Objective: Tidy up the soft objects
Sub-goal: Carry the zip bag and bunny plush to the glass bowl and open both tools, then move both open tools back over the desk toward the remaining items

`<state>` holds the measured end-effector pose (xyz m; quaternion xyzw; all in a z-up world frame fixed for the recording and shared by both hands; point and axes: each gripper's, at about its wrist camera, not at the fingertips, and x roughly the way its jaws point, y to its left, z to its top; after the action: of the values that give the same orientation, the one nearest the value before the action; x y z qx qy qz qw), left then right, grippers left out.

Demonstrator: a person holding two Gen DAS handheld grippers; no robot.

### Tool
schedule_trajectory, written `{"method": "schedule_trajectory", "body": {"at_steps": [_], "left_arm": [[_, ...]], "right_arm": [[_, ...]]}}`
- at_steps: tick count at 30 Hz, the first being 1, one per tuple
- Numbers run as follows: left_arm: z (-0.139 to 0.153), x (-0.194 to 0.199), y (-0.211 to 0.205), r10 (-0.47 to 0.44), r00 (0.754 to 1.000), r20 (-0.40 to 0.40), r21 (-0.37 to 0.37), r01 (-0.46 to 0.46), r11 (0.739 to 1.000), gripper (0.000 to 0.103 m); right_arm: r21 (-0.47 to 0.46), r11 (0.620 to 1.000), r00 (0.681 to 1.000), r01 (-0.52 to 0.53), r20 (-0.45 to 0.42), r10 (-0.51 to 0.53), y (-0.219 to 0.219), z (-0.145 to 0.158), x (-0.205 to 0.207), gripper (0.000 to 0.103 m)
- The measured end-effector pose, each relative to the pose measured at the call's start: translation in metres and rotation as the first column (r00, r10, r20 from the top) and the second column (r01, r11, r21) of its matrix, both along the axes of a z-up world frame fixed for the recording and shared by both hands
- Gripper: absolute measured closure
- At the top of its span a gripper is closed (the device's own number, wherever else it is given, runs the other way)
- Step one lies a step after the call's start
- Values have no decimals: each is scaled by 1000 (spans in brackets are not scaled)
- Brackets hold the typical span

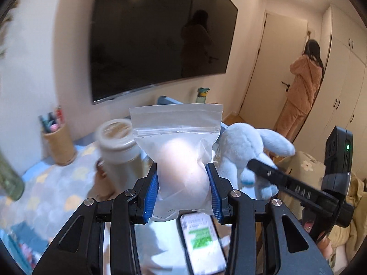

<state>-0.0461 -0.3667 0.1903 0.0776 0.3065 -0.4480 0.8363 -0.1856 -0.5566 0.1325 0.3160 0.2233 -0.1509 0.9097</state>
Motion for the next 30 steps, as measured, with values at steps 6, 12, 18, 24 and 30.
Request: {"method": "schedule_trajectory", "body": {"at_steps": [6,12,18,24,30], "left_arm": [[-28,27,-62,-12,1000,-11,51,12,999,62],[-47,37,-82,-37,996,-83,91,44,995,51],[-13,8,-24,-83,994,-70,3,83,997,51],[34,-14,102,5,997,-72,-106,-12,994,35],[71,-26,244,202,977,-67,-197,-211,957,28]], "right_arm": [[71,986,986,150,-79,-144,-62,-21,24,56],[121,983,980,140,-160,-119,-88,-39,43,41],[102,989,985,103,-149,-87,-62,-25,13,41],[5,999,994,-54,-98,54,16,14,1,41],[-129,958,967,-255,-35,252,120,52,4,39]]}}
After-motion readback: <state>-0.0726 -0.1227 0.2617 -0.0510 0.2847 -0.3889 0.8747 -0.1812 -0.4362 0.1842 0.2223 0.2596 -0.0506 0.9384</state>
